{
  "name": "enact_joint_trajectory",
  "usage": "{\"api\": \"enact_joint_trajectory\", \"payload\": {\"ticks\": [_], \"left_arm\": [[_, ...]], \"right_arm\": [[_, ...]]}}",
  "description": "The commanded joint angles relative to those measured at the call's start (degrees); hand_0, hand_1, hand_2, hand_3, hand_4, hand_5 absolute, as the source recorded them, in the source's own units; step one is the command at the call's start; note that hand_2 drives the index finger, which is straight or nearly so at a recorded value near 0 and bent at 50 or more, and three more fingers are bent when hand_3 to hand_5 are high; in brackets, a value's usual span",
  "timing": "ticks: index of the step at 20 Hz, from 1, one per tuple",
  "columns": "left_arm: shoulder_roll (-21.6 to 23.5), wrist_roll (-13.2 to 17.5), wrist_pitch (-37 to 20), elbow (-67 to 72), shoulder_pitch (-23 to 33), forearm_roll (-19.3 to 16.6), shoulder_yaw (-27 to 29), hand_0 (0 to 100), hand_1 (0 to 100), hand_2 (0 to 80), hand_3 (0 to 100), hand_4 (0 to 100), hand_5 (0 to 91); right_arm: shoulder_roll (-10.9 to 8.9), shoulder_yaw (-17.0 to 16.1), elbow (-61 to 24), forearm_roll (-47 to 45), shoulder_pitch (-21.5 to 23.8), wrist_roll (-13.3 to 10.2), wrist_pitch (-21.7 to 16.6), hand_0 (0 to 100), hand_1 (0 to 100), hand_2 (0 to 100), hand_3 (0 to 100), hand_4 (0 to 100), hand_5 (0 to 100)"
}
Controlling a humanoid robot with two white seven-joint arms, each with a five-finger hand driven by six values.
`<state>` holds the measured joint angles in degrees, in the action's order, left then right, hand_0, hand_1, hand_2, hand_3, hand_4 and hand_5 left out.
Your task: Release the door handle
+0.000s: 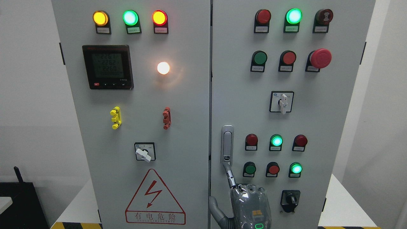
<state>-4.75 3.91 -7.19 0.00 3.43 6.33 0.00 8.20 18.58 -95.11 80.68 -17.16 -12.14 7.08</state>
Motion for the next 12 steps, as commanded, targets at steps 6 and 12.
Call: {"api": "enact_joint_trajectory", "payload": {"ticks": [6,12], "left_arm": [[0.0,0.0,0.0,-0.9,0.0,0.0,-0.7,12,39,0.0,0,0,0.0],[0.0,0.0,0.0,-0.9,0.0,0.0,-0.7,12,39,0.0,0,0,0.0]], "right_arm": [[0.06,-0.5,0.3,-0.1,-0.1,0.3,0.4,39,33,0,100,100,99],[0.06,-0.6,0.3,-0.1,-0.1,0.2,0.4,39,33,0,100,100,99]]}}
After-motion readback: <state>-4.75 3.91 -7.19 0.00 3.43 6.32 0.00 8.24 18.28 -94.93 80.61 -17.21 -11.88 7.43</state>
